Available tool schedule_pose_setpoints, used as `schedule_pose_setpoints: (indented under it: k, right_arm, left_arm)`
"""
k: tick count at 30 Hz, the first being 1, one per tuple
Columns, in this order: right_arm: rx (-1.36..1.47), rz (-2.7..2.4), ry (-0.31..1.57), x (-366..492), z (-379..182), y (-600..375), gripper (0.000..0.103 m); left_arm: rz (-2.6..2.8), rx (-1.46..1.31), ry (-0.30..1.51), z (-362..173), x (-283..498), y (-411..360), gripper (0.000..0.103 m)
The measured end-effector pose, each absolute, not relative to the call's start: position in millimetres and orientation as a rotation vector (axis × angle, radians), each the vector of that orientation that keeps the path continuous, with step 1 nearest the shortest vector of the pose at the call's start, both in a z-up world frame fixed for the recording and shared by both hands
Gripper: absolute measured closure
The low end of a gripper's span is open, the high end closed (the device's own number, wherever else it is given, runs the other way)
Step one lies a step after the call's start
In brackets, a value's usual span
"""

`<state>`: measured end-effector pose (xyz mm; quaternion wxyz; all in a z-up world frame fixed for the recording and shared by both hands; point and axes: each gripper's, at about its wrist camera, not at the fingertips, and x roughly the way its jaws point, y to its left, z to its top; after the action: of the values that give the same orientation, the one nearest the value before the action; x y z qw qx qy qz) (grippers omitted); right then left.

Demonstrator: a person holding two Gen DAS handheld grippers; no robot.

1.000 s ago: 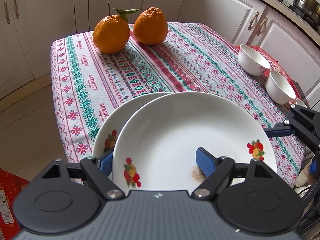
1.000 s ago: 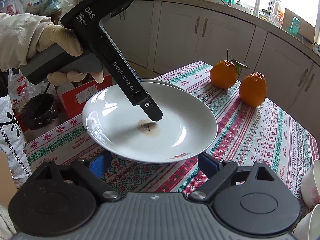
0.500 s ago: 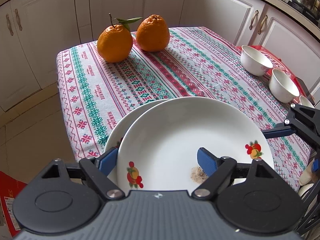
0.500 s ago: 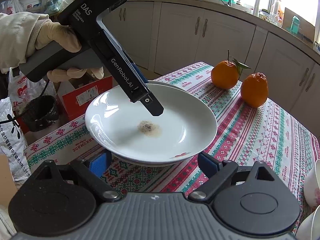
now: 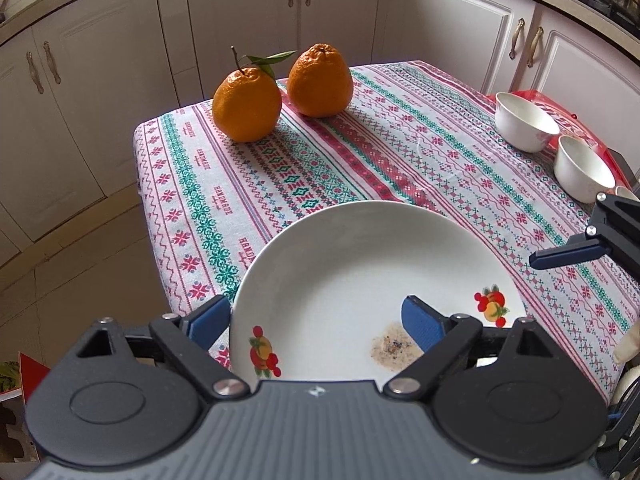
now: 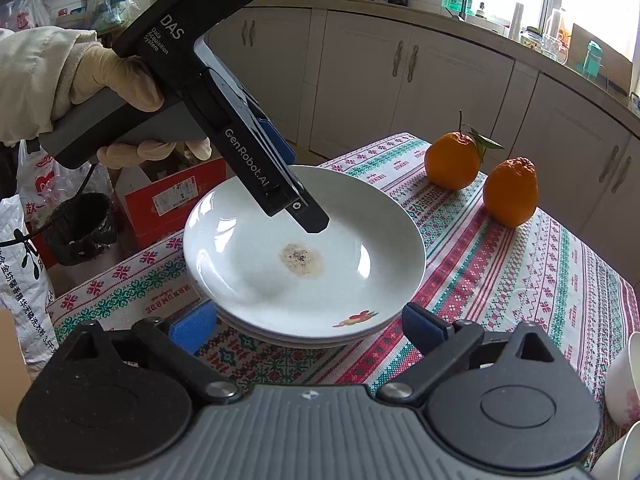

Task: Organize plates and bowls
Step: 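Lower the stained plate onto the white plate stack with the left tool, then open the left tool to release the plate and withdraw, then grasp the rim of a white bowl with the right tool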

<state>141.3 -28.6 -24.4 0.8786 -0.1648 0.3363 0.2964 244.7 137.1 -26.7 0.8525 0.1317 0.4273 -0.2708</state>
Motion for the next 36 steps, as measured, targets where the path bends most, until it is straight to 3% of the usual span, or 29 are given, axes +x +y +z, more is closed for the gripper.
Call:
schedule_pose_setpoints:
  k: [20, 36]
  right_arm:
    - [-0.257, 0.388, 0.614, 94, 14, -123, 0.0]
    - [-0.133, 0.21, 0.515, 41, 31, -236, 0.0]
  left_arm:
    - [-0.619, 0.262, 0.6, 21, 145, 87, 0.002]
    - [-0.785, 0.071, 0.609, 26, 117, 1, 0.001]
